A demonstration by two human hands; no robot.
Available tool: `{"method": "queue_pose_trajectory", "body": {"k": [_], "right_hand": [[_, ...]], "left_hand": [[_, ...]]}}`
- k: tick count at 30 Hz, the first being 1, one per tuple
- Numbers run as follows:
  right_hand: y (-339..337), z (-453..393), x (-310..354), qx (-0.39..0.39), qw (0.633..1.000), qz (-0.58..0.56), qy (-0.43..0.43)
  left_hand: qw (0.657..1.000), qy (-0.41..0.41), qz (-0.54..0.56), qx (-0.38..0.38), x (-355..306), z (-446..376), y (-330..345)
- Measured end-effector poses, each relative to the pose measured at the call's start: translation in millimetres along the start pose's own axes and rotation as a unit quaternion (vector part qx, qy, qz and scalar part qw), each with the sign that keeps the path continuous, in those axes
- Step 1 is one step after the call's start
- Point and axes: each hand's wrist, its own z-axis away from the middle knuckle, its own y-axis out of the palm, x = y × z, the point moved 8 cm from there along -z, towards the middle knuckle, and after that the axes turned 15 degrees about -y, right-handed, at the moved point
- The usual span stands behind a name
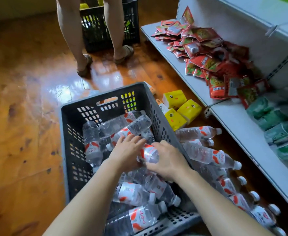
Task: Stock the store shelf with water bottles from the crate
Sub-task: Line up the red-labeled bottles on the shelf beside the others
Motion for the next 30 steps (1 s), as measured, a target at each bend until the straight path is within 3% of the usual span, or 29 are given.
{"method": "queue_pose_trajectory", "body": {"k": [8,12,14,21,30], "right_hand": [[-80,39,28,-0.067,0.995,-0.006,-0.067],[-137,74,17,-0.186,0.981,-0.055,-0.017],[-165,95,12,-0.255,0.964,-0.081,0.006],[-228,156,-18,-0.379,0.911,-0.156,0.041],[-281,205,-72,-0.486,0.855,-0.171,0.055]], "left_hand": [[0.982,0.013,0.184,0.026,-17,30,-52],[0.968,0.038,0.249,0.003,-46,41,-97],[0.950,0.058,0.306,0.003,-62,45,-116],[0.851,0.100,0.515,0.027,-132,50,-162],[0.804,0.131,0.577,-0.052,-247,24,-254]]}}
